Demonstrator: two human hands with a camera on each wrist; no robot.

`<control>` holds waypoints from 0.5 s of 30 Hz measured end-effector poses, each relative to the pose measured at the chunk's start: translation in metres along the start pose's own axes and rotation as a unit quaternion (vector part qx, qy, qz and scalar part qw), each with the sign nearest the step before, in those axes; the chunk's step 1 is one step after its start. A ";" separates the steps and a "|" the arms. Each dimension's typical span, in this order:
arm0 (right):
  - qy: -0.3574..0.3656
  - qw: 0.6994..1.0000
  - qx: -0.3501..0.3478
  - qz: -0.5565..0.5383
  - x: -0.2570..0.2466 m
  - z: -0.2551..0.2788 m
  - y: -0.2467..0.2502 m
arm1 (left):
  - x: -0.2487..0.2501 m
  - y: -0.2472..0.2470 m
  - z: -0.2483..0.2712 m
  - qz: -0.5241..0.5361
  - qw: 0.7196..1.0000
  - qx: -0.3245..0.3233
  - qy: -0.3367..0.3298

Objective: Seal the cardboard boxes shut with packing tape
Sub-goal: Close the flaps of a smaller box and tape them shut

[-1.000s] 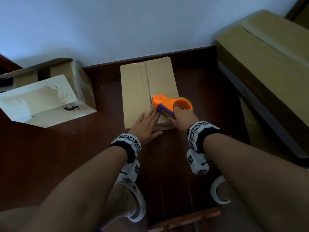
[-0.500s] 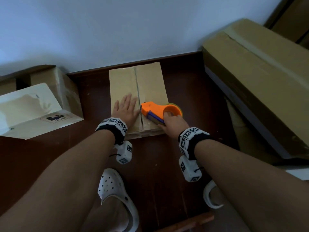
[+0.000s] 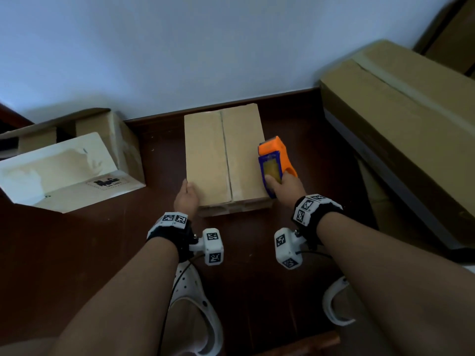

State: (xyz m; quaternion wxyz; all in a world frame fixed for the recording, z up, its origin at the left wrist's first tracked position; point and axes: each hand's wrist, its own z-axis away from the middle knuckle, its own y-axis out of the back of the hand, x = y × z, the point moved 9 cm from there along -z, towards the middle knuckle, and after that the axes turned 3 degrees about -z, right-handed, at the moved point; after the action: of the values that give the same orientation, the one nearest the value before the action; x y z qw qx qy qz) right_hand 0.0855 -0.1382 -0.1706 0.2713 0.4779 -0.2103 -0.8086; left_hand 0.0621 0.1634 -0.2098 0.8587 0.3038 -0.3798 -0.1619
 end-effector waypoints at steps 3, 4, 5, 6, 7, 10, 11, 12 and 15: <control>-0.012 1.000 0.003 -0.023 0.003 0.002 0.000 | 0.003 -0.001 0.006 0.009 1.000 0.018 0.015; -0.016 1.000 0.004 -0.025 0.004 0.001 0.000 | 0.003 -0.001 0.008 0.009 1.000 0.022 0.019; -0.017 1.000 0.008 -0.025 0.005 0.000 0.000 | 0.004 -0.001 0.008 0.008 0.999 0.025 0.023; -0.018 0.999 0.014 -0.024 0.005 -0.001 0.001 | 0.005 -0.002 0.009 0.007 0.999 0.027 0.027; -0.019 0.999 0.019 -0.024 0.006 -0.002 0.000 | 0.005 -0.003 0.010 0.005 0.999 0.028 0.030; -0.021 0.999 0.024 -0.022 0.007 -0.002 -0.003 | 0.006 -0.006 0.014 -0.008 0.999 0.014 0.033; -0.018 1.000 0.022 -0.012 0.006 -0.002 -0.003 | 0.007 -0.007 0.015 -0.019 0.999 0.005 0.031; -0.012 1.000 0.022 0.003 0.004 -0.002 -0.003 | 0.010 -0.009 0.017 -0.032 0.999 -0.005 0.025; -0.006 0.998 0.021 0.065 0.002 -0.001 -0.003 | 0.018 -0.016 0.027 -0.069 0.997 -0.019 0.011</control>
State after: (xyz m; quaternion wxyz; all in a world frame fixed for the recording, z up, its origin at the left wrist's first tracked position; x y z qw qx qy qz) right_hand 0.0846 -0.1373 -0.1741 0.3121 0.4636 -0.2594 -0.7877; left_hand 0.0530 0.1308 -0.1960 0.8550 0.3150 -0.3454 -0.2244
